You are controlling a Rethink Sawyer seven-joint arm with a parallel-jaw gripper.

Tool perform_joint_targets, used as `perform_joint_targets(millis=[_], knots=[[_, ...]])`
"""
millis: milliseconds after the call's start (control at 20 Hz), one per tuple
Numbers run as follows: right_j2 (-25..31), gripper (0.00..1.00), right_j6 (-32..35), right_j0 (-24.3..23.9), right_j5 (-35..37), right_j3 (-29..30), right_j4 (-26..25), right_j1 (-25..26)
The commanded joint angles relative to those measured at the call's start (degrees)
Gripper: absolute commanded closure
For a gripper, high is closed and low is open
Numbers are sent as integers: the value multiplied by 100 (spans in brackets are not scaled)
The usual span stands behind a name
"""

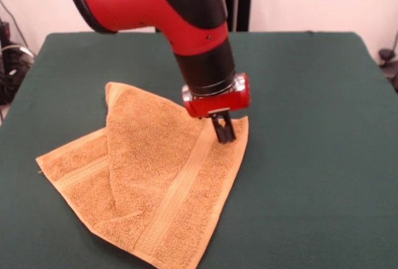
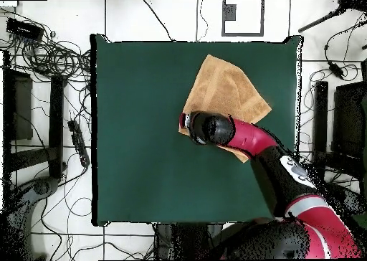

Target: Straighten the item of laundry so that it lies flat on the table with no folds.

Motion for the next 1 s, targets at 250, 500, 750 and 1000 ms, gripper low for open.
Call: perform_joint_targets(millis=[250, 500, 750, 1000], knots=[[-66, 100, -166, -248, -16, 152, -789, 370], [1379, 100, -630, -1452, 496, 612, -144, 1102], [1869, 100, -477, -1812, 795, 769, 1, 1439], [2457, 100, -72, -2162, 838, 1216, 251, 1555]])
